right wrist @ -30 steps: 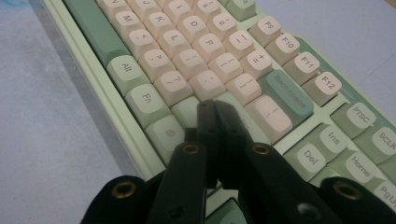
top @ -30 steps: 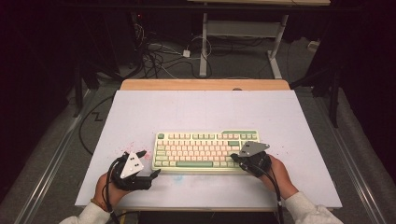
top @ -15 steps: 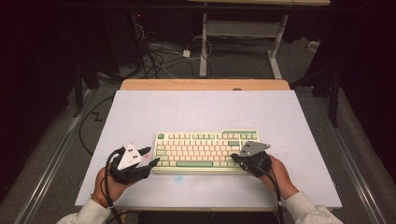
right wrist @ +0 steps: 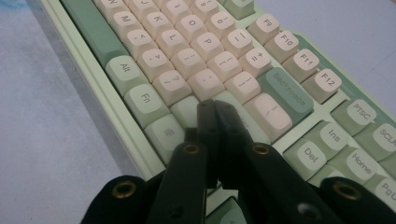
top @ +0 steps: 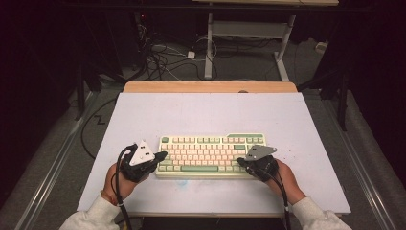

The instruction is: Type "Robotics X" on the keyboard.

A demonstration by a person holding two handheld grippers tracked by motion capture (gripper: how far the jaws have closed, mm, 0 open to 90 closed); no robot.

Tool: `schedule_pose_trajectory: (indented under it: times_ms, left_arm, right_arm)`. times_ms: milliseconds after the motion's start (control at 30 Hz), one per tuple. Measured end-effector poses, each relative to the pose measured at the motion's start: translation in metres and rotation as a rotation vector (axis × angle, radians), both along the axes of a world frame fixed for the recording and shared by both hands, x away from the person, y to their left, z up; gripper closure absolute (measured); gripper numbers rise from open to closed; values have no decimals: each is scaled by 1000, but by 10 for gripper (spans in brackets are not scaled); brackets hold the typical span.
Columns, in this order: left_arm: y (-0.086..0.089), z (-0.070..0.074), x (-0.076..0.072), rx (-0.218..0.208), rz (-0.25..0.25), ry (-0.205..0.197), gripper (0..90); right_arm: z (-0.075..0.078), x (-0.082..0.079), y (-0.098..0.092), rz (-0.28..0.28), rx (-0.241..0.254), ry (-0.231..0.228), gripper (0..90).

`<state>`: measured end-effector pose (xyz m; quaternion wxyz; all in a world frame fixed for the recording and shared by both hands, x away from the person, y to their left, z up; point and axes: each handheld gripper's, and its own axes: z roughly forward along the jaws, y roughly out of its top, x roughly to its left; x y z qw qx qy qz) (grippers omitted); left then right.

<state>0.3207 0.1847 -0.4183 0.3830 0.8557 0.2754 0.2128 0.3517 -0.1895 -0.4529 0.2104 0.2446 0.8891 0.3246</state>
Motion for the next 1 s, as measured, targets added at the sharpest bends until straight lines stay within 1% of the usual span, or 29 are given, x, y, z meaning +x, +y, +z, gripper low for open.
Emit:
schedule_pose_trajectory:
  times_ms: [300, 433, 600, 667, 1000]
  left_arm:
    - [-21, -6, 17, 44, -39, 24, 876]
    - [-27, -9, 24, 56, -43, 35, 876]
    - [-36, -14, 33, 70, -55, 58, 876]
    - [-39, -16, 36, 83, -63, 67, 876]
    - [-49, -24, 45, 110, -81, 104, 875]
  right_arm:
    - [0, 0, 0, 0, 0, 0, 900]
    - [0, 0, 0, 0, 0, 0, 900]
    - [0, 0, 0, 2, 0, -1, 900]
    - [0, 0, 0, 3, 0, -1, 900]
    - [0, 0, 0, 1, -1, -2, 900]
